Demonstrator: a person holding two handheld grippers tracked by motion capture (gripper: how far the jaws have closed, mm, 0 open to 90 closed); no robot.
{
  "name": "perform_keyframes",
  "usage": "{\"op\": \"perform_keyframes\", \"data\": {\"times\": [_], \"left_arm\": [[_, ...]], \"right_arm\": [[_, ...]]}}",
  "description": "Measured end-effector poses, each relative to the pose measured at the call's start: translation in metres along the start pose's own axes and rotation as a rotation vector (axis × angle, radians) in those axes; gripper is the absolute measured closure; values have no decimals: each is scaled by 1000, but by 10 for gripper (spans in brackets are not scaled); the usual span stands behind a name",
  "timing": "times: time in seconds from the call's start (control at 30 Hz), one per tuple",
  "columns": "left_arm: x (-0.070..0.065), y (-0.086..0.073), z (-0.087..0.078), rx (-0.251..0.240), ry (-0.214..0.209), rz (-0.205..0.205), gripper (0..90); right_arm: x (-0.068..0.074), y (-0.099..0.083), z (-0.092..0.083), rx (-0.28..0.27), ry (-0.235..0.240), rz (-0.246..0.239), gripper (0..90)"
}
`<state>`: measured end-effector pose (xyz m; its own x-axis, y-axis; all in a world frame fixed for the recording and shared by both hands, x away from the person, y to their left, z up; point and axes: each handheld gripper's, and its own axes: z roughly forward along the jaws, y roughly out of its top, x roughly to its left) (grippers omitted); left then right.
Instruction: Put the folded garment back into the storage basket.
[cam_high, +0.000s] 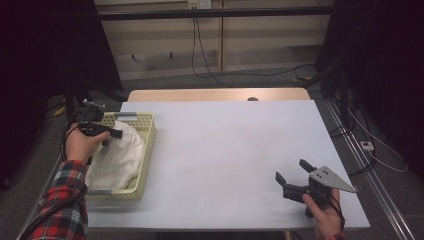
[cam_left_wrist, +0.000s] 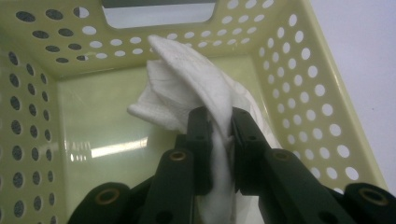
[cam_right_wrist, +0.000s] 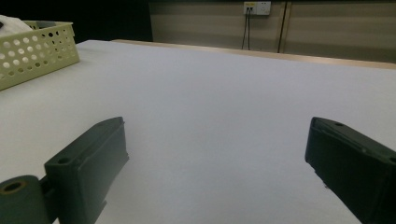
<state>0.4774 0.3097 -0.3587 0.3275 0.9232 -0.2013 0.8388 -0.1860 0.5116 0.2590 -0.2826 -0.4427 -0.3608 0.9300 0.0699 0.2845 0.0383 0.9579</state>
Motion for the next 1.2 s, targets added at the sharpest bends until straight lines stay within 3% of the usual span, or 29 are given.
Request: {"op": "perform_keyframes", "data": {"times": [0.53, 1.2], "left_arm": [[3, 0, 7, -13, 5, -15, 791], [8, -5, 14, -31, 2, -4, 778]], "right_arm": [[-1, 0, 0, 0, -1, 1, 56], [1, 1, 0, -1, -1, -2, 56]]}}
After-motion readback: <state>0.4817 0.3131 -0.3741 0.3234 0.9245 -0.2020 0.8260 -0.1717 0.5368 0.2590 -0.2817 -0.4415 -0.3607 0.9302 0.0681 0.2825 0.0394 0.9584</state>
